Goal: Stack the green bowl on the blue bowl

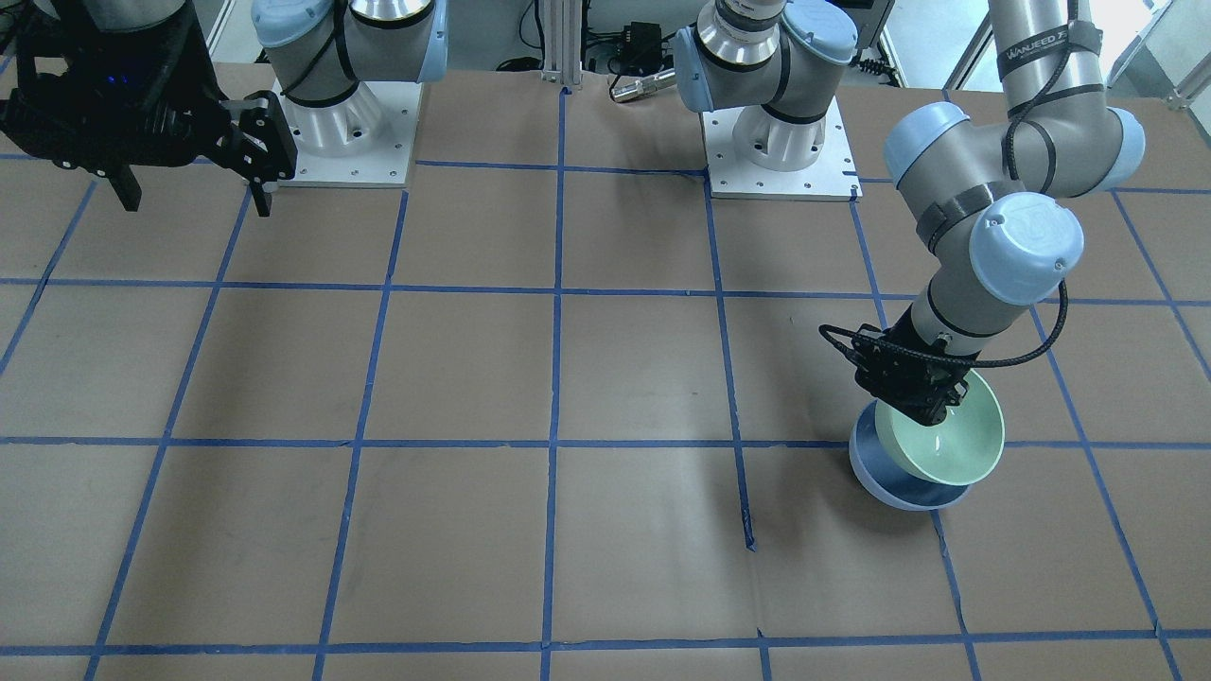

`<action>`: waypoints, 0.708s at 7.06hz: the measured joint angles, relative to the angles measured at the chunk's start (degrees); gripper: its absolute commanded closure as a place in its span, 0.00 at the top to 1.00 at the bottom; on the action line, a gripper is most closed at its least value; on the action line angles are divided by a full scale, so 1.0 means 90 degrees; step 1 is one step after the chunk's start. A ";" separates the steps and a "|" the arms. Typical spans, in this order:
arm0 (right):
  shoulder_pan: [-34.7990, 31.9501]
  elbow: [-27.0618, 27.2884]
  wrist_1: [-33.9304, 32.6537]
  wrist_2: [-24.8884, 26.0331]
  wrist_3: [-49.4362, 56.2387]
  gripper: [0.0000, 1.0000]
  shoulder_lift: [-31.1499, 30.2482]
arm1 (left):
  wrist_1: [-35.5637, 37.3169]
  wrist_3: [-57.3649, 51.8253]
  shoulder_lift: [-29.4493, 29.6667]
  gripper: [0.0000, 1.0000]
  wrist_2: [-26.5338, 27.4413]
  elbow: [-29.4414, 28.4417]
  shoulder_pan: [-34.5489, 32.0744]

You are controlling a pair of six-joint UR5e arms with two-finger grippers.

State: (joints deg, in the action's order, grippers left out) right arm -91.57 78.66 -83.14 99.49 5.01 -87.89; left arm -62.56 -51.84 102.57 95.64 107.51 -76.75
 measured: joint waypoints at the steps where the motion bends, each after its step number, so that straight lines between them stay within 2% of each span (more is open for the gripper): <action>1: -0.0001 0.0000 0.0000 0.0000 0.0000 1.00 0.0000 | -0.0020 0.0012 -0.0004 1.00 -0.0003 -0.0006 -0.0003; 5: 0.0006 0.0000 0.0000 0.0000 0.0000 1.00 0.0000 | -0.0488 0.0299 -0.0253 1.00 -0.0049 -0.0243 -0.0186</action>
State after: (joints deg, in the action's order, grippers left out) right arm -91.51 78.66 -83.15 99.49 5.01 -87.89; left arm -66.95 -49.14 100.29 95.20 105.32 -78.43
